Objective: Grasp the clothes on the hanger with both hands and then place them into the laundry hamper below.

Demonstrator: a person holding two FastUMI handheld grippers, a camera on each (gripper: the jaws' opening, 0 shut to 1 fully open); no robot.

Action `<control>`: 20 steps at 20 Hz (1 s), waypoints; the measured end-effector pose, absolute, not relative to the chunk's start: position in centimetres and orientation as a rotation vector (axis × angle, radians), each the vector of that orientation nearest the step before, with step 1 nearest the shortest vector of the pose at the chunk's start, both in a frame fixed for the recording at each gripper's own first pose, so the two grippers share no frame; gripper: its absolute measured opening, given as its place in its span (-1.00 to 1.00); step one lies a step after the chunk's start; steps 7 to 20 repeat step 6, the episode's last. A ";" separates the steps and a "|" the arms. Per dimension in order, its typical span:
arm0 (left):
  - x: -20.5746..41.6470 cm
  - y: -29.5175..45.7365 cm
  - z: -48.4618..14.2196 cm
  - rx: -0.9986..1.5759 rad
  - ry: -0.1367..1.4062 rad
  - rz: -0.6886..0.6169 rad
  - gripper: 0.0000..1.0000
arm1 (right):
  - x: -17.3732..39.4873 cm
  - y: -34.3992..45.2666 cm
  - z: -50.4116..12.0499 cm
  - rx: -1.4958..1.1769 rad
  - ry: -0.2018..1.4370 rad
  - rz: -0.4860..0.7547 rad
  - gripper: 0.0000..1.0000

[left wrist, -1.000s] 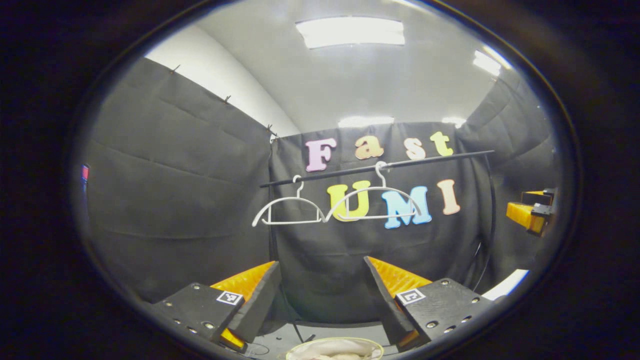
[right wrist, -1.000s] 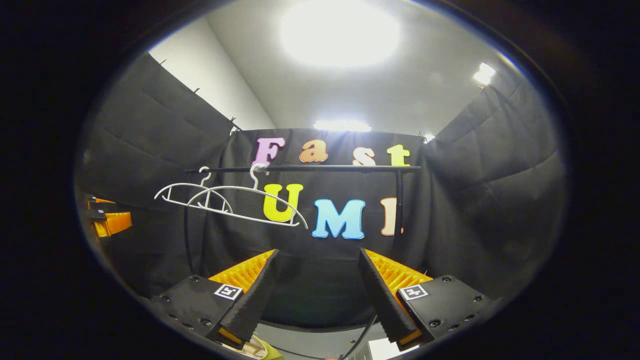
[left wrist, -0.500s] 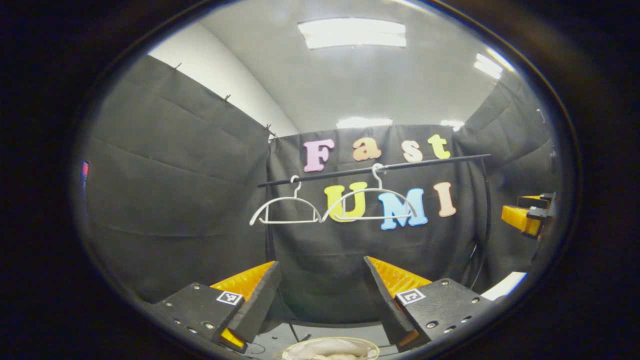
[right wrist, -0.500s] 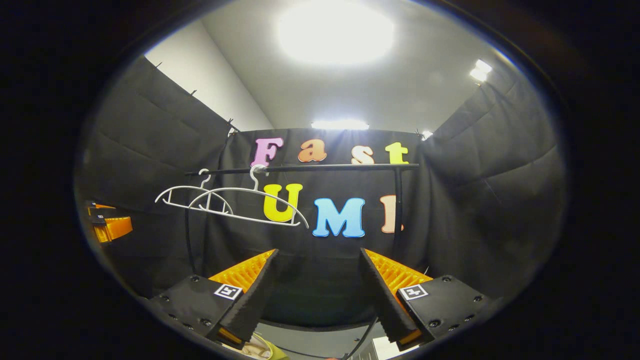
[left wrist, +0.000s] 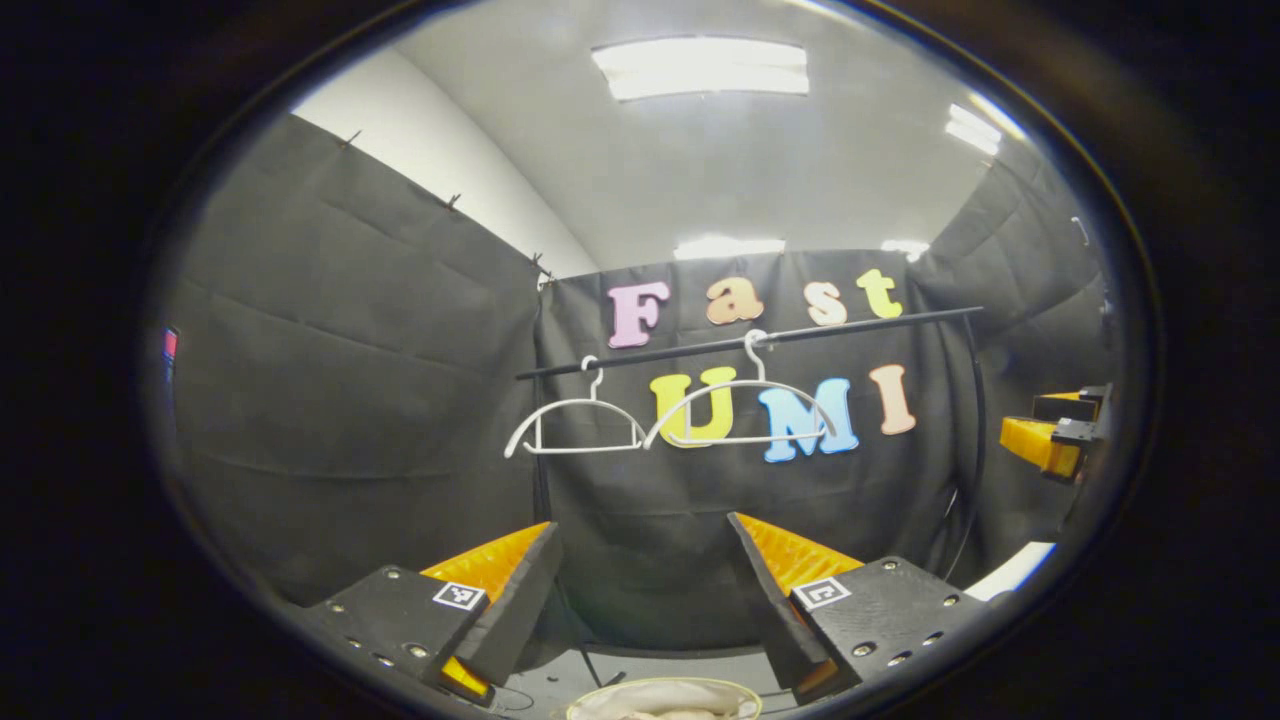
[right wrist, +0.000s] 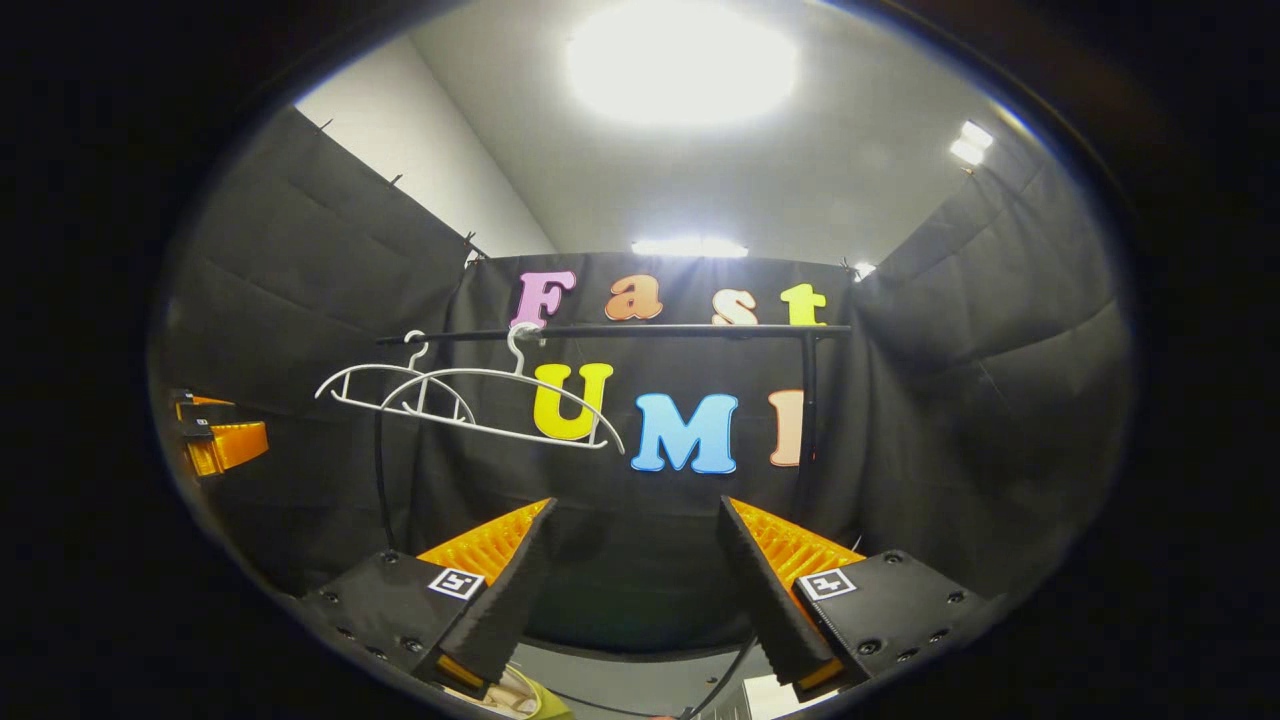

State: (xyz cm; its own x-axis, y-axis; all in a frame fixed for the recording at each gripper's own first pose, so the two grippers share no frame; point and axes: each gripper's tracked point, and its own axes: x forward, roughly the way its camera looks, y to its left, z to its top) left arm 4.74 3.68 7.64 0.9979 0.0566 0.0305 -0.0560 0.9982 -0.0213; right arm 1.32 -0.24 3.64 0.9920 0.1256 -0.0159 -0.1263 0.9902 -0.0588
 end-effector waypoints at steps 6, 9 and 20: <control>6.3 3.1 7.5 -0.015 -0.040 0.047 0.89 | 2.0 -1.0 3.7 -0.033 0.010 0.109 0.93; 6.3 3.1 7.5 -0.015 -0.040 0.047 0.89 | 2.0 -1.0 3.7 -0.033 0.010 0.109 0.93; 6.3 3.1 7.5 -0.015 -0.040 0.047 0.89 | 2.0 -1.0 3.7 -0.033 0.010 0.109 0.93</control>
